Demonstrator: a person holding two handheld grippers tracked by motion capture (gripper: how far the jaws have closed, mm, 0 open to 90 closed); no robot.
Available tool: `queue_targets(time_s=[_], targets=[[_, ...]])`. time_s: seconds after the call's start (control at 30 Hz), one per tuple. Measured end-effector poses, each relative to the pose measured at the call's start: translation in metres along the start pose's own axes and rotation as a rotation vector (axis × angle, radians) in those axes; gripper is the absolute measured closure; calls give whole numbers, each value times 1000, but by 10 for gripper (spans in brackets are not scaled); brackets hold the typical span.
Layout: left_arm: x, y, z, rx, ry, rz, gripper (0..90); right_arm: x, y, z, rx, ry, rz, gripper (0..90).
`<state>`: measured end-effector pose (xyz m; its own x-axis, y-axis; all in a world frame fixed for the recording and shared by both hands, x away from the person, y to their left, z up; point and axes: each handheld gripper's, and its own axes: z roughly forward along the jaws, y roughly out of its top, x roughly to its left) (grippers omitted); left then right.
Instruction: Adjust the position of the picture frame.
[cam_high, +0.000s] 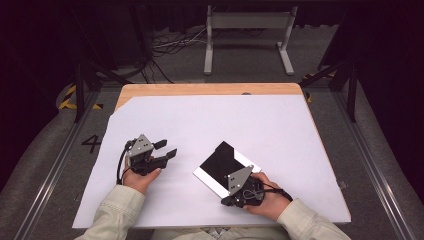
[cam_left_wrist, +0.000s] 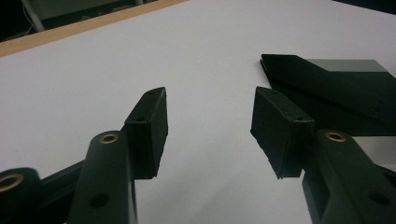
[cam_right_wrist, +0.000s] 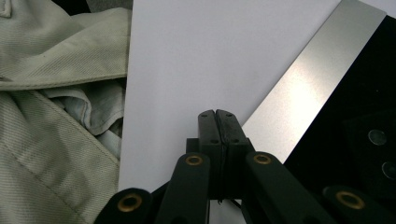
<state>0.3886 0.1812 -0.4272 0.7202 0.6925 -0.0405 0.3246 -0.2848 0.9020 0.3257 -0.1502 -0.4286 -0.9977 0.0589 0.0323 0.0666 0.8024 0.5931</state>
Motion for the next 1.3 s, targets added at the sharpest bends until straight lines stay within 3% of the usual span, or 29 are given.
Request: queue_targets(time_s=[0.3,0.47,0.53,0.57,0.7,0.83,1.0,1.13,1.3], targets=[[0,0,0,2,4,3,465,3,4,0,30,-26,-13,900],[0,0,0,3,5,4,465,-4,-1,-11,84,-151,5,900],[0,0,1,5,4,3,465,-10,-10,-16,63,-148,54,900],[0,0,1,5,4,3,465,-10,-10,-16,63,-148,54,900],[0,0,1,5,4,3,465,1,-1,-12,38,-106,1,900],[0,0,0,5,4,4,464,14,5,-1,62,-63,-44,900],[0,0,0,2,2,4,464,18,8,4,101,-70,-53,900],[0,0,1,5,4,10,464,18,8,2,141,-117,-51,900],[-3,1,2,10,-2,10,463,9,1,-3,136,-153,-24,900]])
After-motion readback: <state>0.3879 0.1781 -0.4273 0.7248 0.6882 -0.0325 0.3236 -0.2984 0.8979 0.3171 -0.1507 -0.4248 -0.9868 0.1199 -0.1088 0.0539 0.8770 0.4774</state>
